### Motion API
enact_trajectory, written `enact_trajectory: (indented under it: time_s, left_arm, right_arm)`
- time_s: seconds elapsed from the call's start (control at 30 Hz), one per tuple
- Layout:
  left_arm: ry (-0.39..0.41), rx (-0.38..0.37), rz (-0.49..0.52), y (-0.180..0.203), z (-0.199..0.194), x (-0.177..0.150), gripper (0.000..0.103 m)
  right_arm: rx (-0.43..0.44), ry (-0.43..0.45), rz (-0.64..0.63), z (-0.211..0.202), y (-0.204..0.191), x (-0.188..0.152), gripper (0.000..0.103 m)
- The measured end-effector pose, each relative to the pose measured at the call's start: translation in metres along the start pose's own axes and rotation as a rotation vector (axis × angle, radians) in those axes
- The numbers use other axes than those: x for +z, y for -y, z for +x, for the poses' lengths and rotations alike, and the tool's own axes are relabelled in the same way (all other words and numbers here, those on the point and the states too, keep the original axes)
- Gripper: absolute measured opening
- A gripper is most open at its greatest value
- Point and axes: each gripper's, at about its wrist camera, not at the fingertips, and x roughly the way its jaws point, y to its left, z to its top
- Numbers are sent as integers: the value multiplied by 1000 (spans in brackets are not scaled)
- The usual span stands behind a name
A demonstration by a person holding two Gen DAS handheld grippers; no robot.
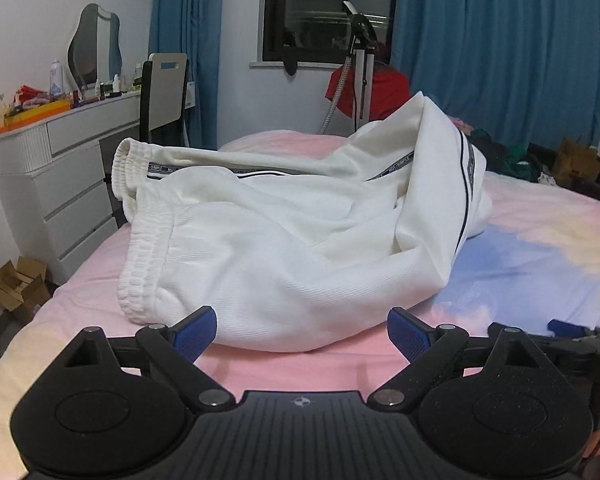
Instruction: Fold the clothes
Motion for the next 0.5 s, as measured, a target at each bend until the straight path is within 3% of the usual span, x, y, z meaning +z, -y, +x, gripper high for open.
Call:
enact_trajectory:
  time_s: [0.27, 0.5]
  left_arm:
    - [-12, -48, -32, -11, 13, 10, 94]
    - [-54, -117, -148, -21, 17, 10, 94]
  right_arm:
    - [1, -4, 3, 1, 1, 1, 103]
    - [1, -4, 4, 2, 2, 2, 103]
